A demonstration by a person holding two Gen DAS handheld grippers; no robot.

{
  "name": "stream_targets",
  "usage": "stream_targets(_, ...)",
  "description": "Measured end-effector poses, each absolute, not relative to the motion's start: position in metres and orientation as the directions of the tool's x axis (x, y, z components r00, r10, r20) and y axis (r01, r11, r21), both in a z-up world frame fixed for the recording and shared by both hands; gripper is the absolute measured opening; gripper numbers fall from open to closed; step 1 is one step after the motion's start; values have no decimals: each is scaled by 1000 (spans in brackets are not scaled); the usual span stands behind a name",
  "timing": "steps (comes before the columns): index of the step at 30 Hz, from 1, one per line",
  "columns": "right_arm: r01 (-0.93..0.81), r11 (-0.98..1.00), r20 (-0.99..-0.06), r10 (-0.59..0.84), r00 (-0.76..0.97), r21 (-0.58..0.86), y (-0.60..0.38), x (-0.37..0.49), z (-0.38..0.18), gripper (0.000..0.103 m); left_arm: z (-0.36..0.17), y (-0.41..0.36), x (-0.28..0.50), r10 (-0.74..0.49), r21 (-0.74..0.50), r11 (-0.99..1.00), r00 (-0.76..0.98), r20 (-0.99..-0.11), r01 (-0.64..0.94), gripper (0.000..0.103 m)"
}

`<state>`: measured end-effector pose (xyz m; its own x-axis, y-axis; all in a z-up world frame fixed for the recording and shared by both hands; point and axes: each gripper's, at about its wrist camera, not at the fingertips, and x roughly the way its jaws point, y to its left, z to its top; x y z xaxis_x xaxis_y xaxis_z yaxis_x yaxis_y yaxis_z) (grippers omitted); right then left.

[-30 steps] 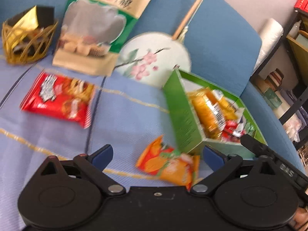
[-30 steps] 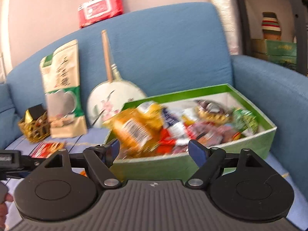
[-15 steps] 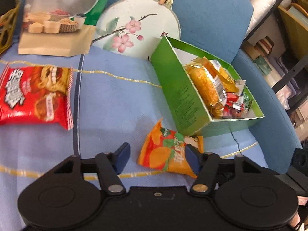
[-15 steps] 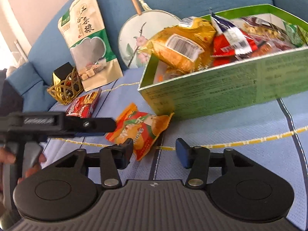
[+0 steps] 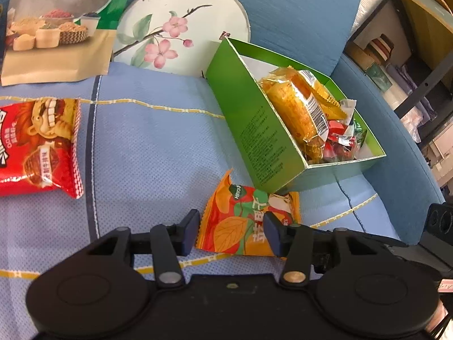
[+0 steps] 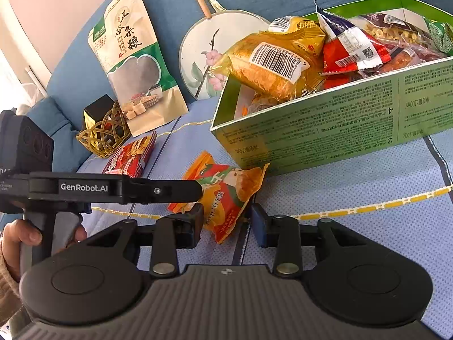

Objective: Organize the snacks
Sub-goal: 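Carry the orange chip bag into the box and open the right gripper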

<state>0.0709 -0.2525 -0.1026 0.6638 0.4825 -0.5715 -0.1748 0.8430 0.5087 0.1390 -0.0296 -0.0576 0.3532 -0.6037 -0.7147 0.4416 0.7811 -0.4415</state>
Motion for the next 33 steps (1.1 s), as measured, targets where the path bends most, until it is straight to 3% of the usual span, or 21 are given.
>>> stream_targets(1, -177, 849, -576, 476, 664, 497, -251, 71, -102, 49, -58, -31, 138, -597, -434, 786, 356, -719, 440, 20)
stream_targets(2, -182, 858, -579, 465, 670, 479, -249, 70, -100, 47, -58, -32, 137, -588, -421, 791, 361, -724, 444, 0)
stream_targets(4, -216, 861, -553, 469, 688, 461, -249, 64, -94, 35, -54, -32, 131, -593, -422, 787, 364, -718, 450, 0)
stream_targets(8, -287, 845, -450, 493, 744, 451, -257, 54, -75, 24, -35, -29, 118, -604, -411, 781, 398, -691, 471, 0)
stream_targets(18, -294, 837, -237, 436, 868, 462, -299, 42, -43, 22, 21, -59, 115, -662, -385, 734, 462, -590, 559, 0)
stream_targets(33, -40, 783, -164, 179, 970, 621, -386, 51, -47, 22, 43, -183, 153, -719, -337, 653, 415, -557, 678, 0)
